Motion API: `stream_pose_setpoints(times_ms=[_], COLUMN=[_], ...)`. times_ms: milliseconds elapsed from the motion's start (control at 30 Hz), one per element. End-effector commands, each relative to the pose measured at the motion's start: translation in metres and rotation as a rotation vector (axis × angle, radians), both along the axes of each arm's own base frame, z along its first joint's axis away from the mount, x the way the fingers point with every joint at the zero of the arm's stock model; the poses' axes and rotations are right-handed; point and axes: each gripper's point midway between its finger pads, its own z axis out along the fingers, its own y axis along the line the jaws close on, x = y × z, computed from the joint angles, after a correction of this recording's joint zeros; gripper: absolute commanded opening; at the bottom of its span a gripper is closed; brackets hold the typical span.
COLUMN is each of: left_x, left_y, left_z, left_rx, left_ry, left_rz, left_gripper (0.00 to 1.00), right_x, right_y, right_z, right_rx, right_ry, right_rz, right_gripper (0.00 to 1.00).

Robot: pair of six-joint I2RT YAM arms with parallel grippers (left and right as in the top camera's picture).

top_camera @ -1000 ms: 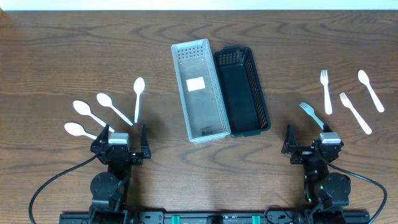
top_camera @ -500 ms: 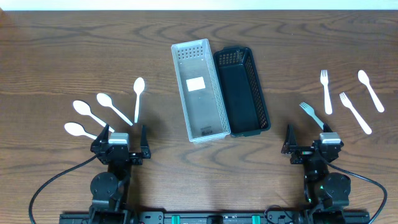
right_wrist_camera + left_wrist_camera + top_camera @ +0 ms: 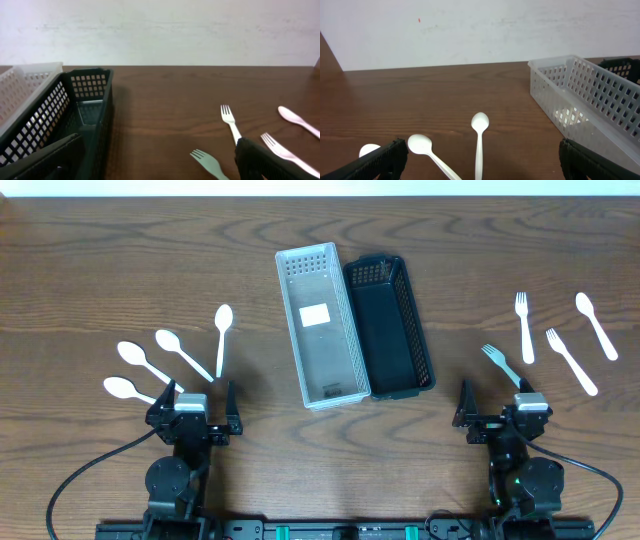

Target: Pack container

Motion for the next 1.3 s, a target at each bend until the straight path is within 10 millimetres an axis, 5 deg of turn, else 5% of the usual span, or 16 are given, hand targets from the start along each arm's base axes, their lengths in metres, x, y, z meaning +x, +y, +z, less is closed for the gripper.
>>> stream_pose_setpoints(times_ms=[0, 167, 300, 567, 767, 900, 1000, 1067, 1167, 1267], left_x=[-0.001, 0.000, -0.003, 0.018, 0.037, 0.042, 0.044, 0.045, 0.045, 0.045], left_y=[0.001, 0.000, -0.007, -0.007, -0.009, -0.010, -0.010, -0.010, -0.010, -0.010], left_z=[-0.020, -0.004, 0.032, 0.082, 0.085, 0.086, 0.086, 0.085, 0.085, 0.085], left_rx=[-0.009, -0.154, -0.305, -0.190, -0.147, -0.128, -0.122, -0.121, -0.121, -0.121], left_ry=[0.062, 0.021, -0.002, 0.207, 0.564, 0.714, 0.758, 0.762, 0.762, 0.762], left_rz=[0.005, 0.020, -0.008, 0.017, 0.055, 0.070, 0.075, 0.076, 0.076, 0.076], left_gripper=[0.98, 0.98, 0.98, 0.98, 0.98, 0.98, 0.98, 0.98, 0.98, 0.98], right_x=[0.000, -0.002, 0.003, 0.049, 0.089, 0.114, 0.129, 0.131, 0.133, 0.128], right_y=[0.008, 0.028, 0.030, 0.035, 0.041, 0.073, 0.075, 0.083, 0.101, 0.131], right_z=[-0.004, 0.002, 0.025, 0.052, 0.059, 0.082, 0.089, 0.086, 0.071, 0.048], right_rx=[0.070, 0.086, 0.112, 0.012, -0.158, -0.130, -0.202, -0.298, -0.386, -0.390], right_ry=[0.015, 0.038, 0.080, 0.386, 0.673, 0.648, 0.661, 0.691, 0.750, 0.812], right_rz=[0.040, 0.150, 0.158, 0.180, 0.257, 0.436, 0.400, 0.403, 0.387, 0.437], right_gripper=[0.99, 0.99, 0.99, 0.99, 0.99, 0.99, 0.99, 0.84, 0.35, 0.07])
